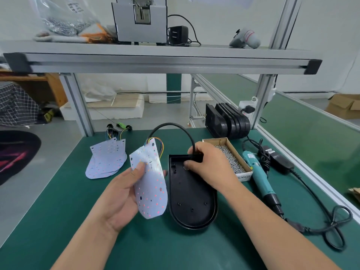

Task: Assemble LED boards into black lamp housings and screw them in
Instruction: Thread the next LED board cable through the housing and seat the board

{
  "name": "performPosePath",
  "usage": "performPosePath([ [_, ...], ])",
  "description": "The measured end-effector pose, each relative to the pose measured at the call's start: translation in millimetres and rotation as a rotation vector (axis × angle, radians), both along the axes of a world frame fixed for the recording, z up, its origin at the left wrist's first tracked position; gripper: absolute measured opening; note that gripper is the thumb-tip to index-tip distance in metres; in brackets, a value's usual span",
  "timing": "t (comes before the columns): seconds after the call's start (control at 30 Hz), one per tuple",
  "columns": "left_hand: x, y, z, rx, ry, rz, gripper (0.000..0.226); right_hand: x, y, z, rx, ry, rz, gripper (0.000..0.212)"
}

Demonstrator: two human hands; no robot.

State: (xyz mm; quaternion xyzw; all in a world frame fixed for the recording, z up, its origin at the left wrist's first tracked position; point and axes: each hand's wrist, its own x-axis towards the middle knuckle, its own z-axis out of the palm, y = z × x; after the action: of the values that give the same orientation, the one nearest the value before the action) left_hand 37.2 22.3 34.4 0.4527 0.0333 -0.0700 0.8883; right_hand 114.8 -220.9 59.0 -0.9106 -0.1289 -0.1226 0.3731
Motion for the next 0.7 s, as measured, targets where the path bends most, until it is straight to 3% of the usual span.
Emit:
performPosePath([
  [0.13, -2.0, -10.7, 0.3, -0.033, 0.036, -0.026, 0.034, -1.2, 3.9, -1.7, 0.039, 0.016, 0.011, 0.023],
  [0.27, -2.8, -9.8, 2.0, -0.095, 0.099, -0.061, 0.047, -2.4, 10.8, -5.8, 0.045, -0.022, -0.031, 0.028],
  [0.4, -3.5, -4.4, 5.3, -0.149, 0.126, -0.146, 0.028, -2.5, 9.2, -5.8, 0.039, -0.035, -0.029, 0.025],
  [0.57, -6.2, 1.1, 10.5, -0.131, 0.143, -0.236, 0.031, 0.4, 4.9, -2.5, -0.022, -0.059, -0.050, 0.023],
  [0.7, -8.0, -6.5, 8.6, -0.097, 0.107, -0.290, 0.035, 0.2, 6.6, -2.5, 0.110, -0.011, -0.091, 0.022],
])
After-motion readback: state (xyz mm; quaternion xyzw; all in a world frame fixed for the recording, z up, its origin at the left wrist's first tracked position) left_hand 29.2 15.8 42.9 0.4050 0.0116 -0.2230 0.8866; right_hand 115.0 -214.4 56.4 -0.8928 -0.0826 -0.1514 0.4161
